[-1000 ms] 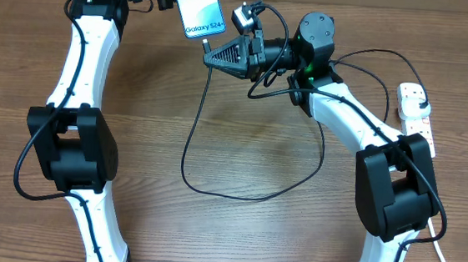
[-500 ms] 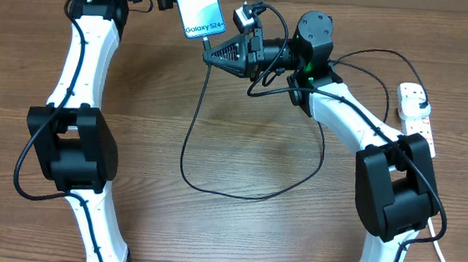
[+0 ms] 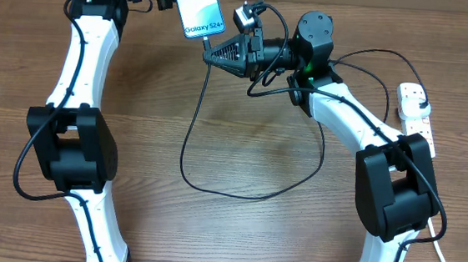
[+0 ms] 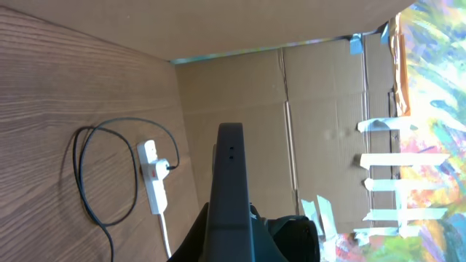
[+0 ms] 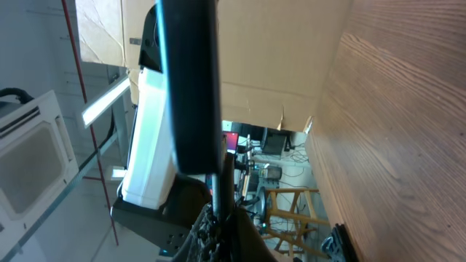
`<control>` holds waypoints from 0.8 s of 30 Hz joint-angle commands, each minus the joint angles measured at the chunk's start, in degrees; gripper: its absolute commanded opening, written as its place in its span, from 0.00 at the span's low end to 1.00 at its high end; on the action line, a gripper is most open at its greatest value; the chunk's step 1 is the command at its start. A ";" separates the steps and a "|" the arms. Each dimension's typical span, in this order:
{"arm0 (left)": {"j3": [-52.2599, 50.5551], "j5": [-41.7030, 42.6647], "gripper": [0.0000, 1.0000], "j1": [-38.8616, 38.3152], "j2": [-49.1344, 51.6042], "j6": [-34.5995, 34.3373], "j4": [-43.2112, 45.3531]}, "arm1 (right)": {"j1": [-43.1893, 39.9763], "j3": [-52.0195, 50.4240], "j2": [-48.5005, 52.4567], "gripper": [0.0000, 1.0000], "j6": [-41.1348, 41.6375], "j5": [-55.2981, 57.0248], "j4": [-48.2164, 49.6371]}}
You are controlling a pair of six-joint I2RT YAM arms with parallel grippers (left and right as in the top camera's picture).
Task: Plug charger to phone and switch on socket
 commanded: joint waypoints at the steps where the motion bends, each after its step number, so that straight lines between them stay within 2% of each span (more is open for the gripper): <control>1: 1.22 1.97 0.04 0.72 -0.02 0.92 0.26 | -0.04 0.96 0.33 0.04 -0.31 -0.20 0.55; 24: 1.22 2.43 0.04 -0.37 -0.02 0.72 -0.15 | -0.04 0.96 0.33 0.04 0.00 -0.48 2.40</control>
